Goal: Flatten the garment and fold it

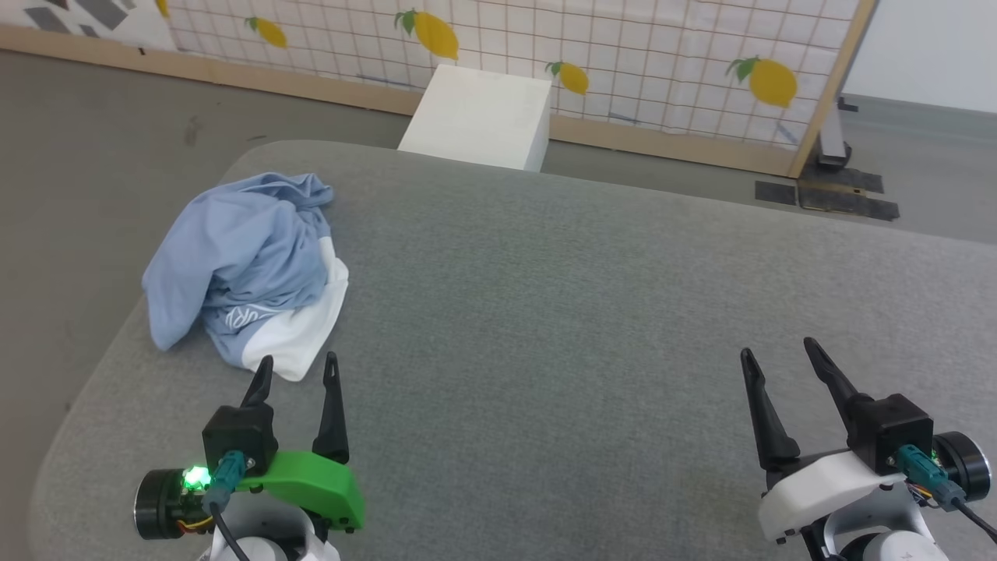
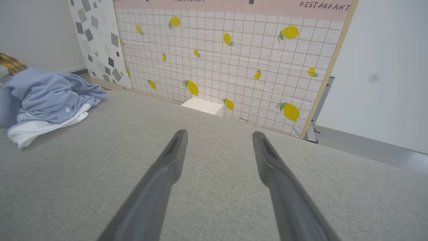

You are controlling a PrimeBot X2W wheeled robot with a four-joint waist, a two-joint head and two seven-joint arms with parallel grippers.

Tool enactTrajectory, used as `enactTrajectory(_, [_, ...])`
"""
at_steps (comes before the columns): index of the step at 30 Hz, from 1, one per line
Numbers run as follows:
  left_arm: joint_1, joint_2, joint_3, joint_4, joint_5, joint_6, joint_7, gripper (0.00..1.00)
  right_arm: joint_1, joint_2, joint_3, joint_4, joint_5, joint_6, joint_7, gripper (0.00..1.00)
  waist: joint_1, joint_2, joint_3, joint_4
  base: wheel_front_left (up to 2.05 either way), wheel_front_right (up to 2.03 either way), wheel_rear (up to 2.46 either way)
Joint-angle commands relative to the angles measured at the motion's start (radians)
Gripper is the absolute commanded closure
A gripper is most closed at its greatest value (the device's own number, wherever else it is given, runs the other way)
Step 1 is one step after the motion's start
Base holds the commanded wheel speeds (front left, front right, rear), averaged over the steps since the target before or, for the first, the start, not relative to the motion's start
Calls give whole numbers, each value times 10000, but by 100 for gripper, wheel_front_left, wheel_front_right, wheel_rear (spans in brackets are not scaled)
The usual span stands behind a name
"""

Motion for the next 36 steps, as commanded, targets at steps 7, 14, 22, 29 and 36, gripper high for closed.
enactTrajectory(7, [-53,72,-138,59,-142,191,-233,0,-139,10,-28,-3,-61,-8,-165,0,-1,0,62,472,0,0,0])
enactTrajectory(14, [-87,113,-227,146,-268,291,-379,0,-169,12,-14,12,-51,-9,-258,0,-1,0,101,780,0,0,0])
enactTrajectory(22, [-104,168,-332,225,-404,414,-544,0,-198,14,-43,47,-39,-10,-386,0,-1,0,125,1143,0,0,0])
enactTrajectory(29, [-127,214,-400,286,-538,539,-686,0,-221,15,-81,60,-41,-12,-494,0,-1,0,159,1487,0,0,0])
enactTrajectory(36, [-128,238,-478,340,-670,687,-833,0,-248,17,-106,59,-58,-13,-581,0,-1,0,207,1871,0,0,0])
